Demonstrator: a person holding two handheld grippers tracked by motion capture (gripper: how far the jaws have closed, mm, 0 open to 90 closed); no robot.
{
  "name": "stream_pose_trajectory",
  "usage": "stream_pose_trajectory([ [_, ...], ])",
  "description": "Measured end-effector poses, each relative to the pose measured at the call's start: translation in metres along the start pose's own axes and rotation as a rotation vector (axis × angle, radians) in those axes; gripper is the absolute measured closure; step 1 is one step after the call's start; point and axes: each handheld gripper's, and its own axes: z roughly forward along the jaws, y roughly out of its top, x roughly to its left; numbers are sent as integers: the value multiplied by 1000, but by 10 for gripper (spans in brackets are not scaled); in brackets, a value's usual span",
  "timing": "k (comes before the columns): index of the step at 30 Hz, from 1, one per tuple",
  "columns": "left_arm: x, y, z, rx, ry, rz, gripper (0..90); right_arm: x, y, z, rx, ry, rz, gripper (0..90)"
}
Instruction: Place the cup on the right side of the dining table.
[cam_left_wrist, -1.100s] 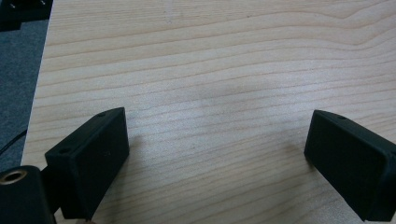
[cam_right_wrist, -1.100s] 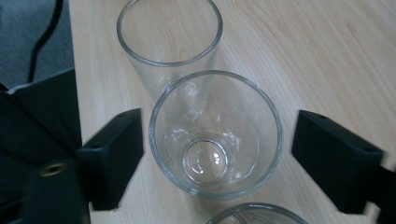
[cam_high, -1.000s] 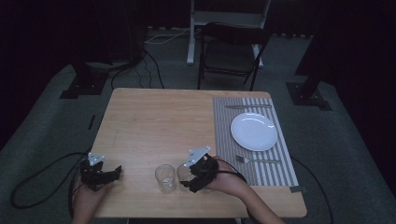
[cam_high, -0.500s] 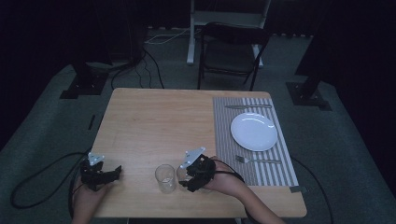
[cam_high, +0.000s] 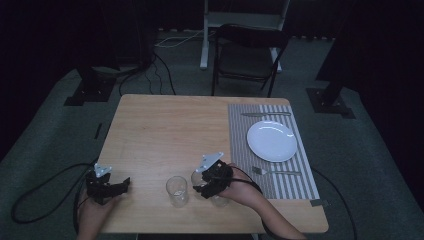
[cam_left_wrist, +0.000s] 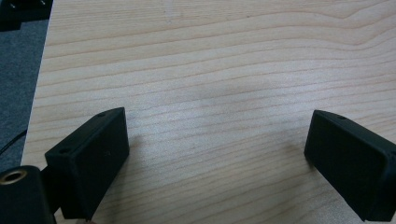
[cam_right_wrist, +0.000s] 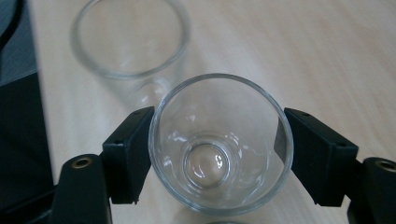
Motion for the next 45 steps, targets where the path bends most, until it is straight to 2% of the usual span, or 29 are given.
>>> stream_pose_trajectory([
  [3, 0, 0, 0, 3, -1, 0, 70, -6, 1, -1, -2, -34, 22, 282],
  [9, 0, 0, 0, 0, -1, -1, 70, -20, 3, -1, 23, -58, 64, 282],
  [10, 0, 0, 0, 0, -1, -1, 69, -22, 2, -1, 11, -77, 73, 282],
  [11, 0, 0, 0, 0, 0, 1, 69, -23, 2, -1, 22, -79, 75, 282],
  [12, 0, 0, 0, 0, 0, 0, 69, -26, 1, -2, 5, -86, 89, 282],
  [17, 0, 0, 0, -1, 1, 0, 69, -39, 0, -7, 3, -93, 129, 282],
  [23, 0, 0, 0, -1, 1, 0, 70, -55, -3, -16, -2, -145, 171, 282],
  [28, 0, 0, 0, -1, 1, 0, 69, -74, -7, -26, -18, -177, 229, 282],
  [36, 0, 0, 0, 0, 1, 3, 70, -97, -11, -34, -2, -222, 260, 282],
  [39, 0, 0, 0, 0, 1, 1, 69, -115, -15, -36, -5, -231, 307, 282],
  [45, 0, 0, 0, 0, 0, 0, 70, -130, -16, -35, 15, -255, 335, 282],
])
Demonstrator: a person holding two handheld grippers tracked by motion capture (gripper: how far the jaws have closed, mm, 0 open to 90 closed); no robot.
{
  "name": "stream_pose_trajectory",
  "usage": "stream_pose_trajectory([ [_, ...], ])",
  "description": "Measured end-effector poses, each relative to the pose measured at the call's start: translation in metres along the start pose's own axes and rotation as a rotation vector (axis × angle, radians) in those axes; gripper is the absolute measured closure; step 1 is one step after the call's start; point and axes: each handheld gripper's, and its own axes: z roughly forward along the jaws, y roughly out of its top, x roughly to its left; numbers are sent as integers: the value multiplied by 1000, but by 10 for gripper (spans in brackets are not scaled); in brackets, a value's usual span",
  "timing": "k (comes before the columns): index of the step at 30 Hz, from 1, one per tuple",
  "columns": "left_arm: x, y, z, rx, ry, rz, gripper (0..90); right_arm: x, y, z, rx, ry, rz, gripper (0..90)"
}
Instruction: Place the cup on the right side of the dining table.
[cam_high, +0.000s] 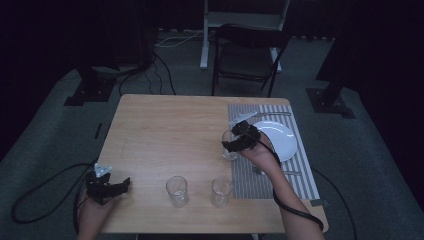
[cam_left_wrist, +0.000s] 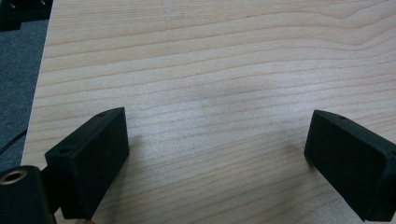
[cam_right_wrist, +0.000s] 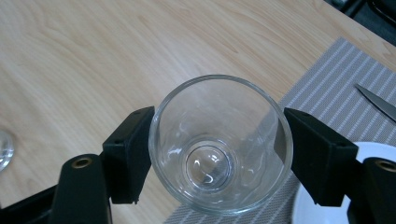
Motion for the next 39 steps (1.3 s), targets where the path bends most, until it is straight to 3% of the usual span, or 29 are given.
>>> stream_pose_trajectory([
  [5, 0, 0, 0, 0, 0, 0, 70, -21, 6, 6, 9, -41, 53, 282],
  [9, 0, 0, 0, 0, 0, 0, 70, -28, 9, 7, 13, -48, 63, 282],
  [11, 0, 0, 0, 0, 0, 0, 69, -38, 14, 10, 8, -63, 96, 282],
  [19, 0, 0, 0, 1, 0, 0, 70, -55, 22, 14, 24, -107, 123, 282],
  [25, 0, 0, 0, 1, 0, 1, 70, -72, 26, 21, 28, -174, 163, 282],
  [33, 0, 0, 0, 1, 1, 1, 70, -94, 39, 33, 31, -179, 231, 282],
  [39, 0, 0, 0, 1, 1, 1, 69, -103, 46, 48, 60, -219, 244, 282],
])
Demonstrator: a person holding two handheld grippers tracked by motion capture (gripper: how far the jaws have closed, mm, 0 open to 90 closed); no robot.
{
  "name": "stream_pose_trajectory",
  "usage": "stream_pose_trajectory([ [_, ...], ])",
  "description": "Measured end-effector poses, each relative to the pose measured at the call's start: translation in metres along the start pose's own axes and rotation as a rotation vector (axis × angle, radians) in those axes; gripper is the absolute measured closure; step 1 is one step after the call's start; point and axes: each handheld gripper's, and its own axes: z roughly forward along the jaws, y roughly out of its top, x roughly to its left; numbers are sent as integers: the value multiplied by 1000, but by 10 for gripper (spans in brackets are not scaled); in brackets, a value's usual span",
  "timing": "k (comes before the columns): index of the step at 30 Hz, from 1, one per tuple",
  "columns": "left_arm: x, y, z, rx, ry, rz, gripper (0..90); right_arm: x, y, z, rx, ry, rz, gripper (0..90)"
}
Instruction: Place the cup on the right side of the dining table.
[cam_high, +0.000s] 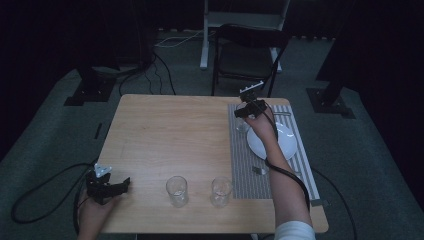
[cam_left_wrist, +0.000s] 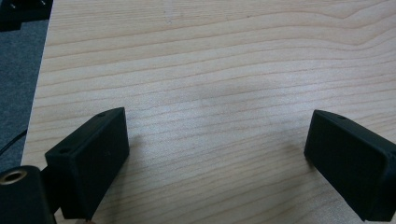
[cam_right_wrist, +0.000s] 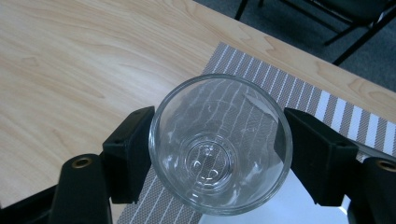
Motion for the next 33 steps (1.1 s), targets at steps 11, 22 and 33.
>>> stream_pose_trajectory([
  [11, 0, 0, 0, -1, 0, 0, 69, -9, 2, 26, 36, -9, 68, 281],
  [22, 0, 0, 0, 0, 0, 0, 70, -16, -8, 33, 4, -7, 134, 248],
  [33, 0, 0, 0, 0, 0, 0, 69, -15, -19, 28, 4, 5, 154, 146],
])
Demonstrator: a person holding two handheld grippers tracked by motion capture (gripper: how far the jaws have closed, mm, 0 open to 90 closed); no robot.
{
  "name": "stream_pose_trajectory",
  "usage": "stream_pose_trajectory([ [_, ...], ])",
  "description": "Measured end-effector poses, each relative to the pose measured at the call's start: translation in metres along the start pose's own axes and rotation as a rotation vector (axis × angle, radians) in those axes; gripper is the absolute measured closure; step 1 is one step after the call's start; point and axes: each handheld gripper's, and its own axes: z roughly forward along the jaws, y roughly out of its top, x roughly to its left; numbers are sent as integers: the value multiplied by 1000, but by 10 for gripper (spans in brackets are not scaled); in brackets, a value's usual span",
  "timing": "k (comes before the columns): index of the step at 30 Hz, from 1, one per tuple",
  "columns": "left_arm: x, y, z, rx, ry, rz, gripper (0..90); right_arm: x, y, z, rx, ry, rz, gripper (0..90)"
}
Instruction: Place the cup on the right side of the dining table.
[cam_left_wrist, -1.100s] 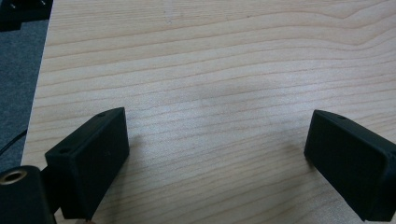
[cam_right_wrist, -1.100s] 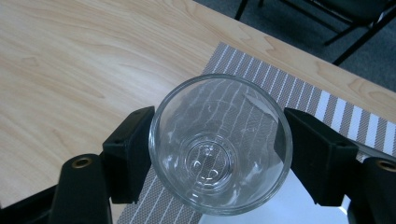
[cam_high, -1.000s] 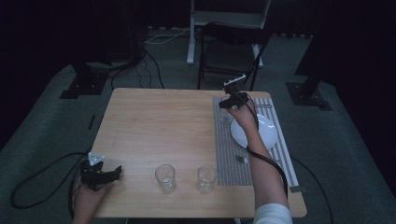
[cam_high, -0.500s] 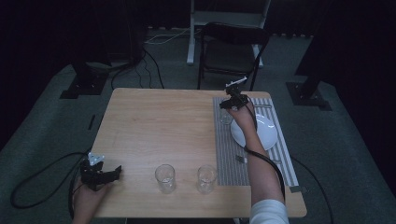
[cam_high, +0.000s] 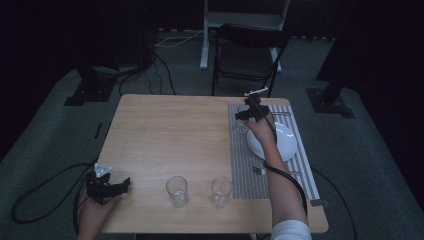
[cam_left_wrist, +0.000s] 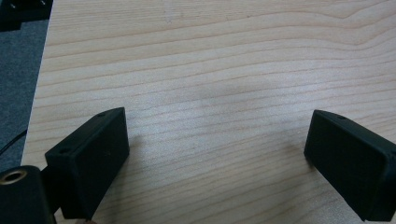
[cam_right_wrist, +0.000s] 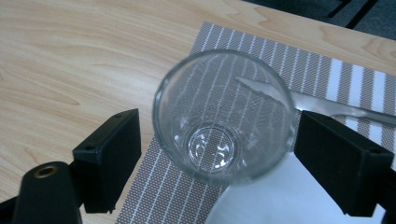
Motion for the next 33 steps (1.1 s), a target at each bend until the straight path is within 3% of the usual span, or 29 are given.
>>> stream_pose_trajectory([
  [12, 0, 0, 0, 0, 0, 0, 70, -8, -29, -16, -10, 64, 29, 146],
  [17, 0, 0, 0, 0, 0, 0, 70, -9, -36, -27, -23, 61, 42, 146],
  [27, 0, 0, 0, 0, 0, 0, 70, -10, -51, -40, -46, 101, 52, 147],
  [33, 0, 0, 0, 0, 0, 0, 70, -16, -65, -46, -53, 85, 59, 147],
])
